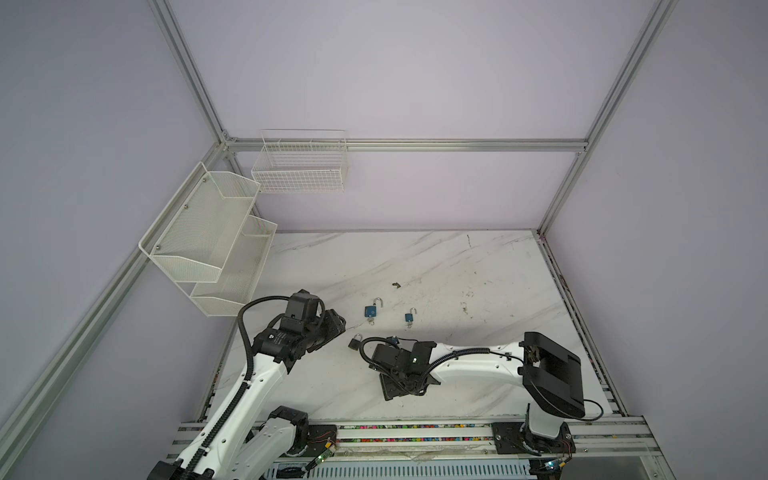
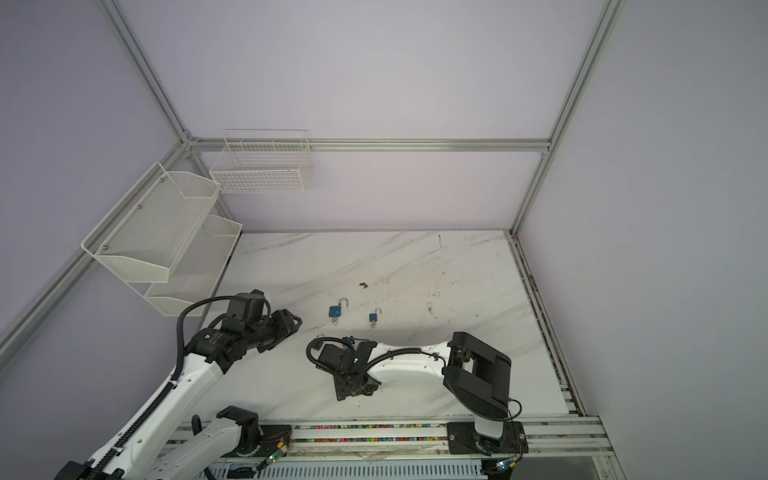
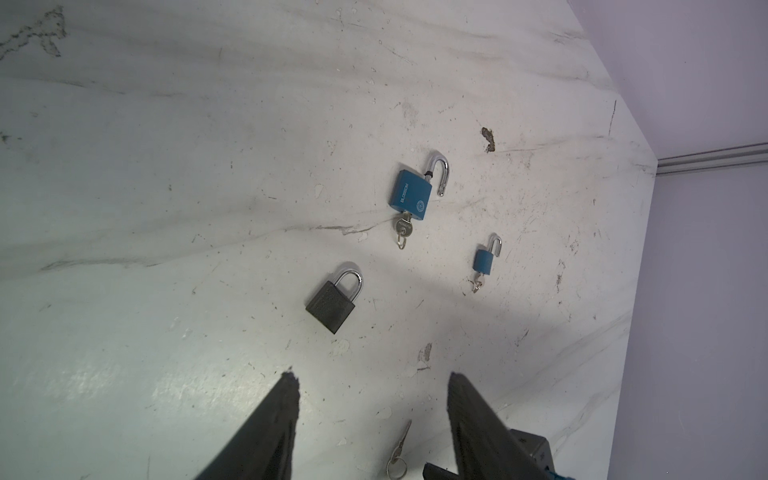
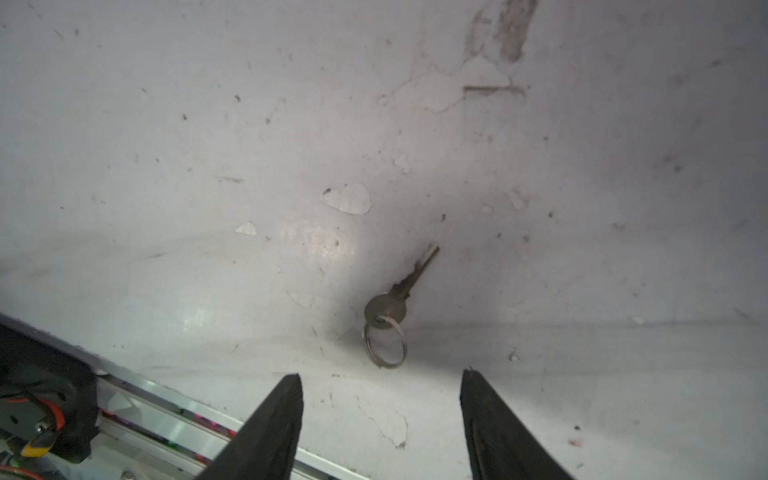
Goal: Unlock with the key
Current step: 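Close the right gripper on the silver key's ring and lift it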
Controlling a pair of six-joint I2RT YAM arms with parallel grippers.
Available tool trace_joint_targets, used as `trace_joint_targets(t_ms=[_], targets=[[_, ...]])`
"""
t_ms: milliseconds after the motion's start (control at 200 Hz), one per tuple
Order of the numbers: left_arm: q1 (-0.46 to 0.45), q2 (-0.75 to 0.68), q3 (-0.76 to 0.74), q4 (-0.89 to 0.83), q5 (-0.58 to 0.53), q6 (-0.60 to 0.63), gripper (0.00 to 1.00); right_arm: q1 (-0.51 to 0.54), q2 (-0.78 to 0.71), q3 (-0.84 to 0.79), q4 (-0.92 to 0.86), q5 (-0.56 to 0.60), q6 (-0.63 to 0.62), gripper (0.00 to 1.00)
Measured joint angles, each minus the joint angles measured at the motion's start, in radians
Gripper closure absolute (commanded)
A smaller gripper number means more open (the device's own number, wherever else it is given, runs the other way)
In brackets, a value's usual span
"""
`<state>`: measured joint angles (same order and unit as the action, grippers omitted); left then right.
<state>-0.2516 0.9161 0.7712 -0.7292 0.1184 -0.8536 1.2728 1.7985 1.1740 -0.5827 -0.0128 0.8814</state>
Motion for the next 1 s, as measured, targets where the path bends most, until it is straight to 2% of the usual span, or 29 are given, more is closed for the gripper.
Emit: trace_joint_targets(t_ms=[250, 490, 690, 1000], targets=[[-0.012, 0.0, 0.0, 0.004, 0.0, 0.0, 0.42, 0.0, 0.003, -0.002, 0.026, -0.003, 0.039, 0.58], [-0.019, 0.002, 0.0, 0.006, 0.0, 0.0, 0.42, 0.0, 0.016, -0.007, 0.042, -0.006, 0.053, 0.59], [-0.025, 0.006, 0.0, 0.01, 0.0, 0.0, 0.42, 0.0, 0.029, -0.02, 0.056, -0.007, 0.057, 0.69], [-0.031, 0.014, 0.0, 0.01, -0.001, 0.0, 0.42, 0.0, 0.039, -0.018, 0.072, 0.007, 0.052, 0.76]])
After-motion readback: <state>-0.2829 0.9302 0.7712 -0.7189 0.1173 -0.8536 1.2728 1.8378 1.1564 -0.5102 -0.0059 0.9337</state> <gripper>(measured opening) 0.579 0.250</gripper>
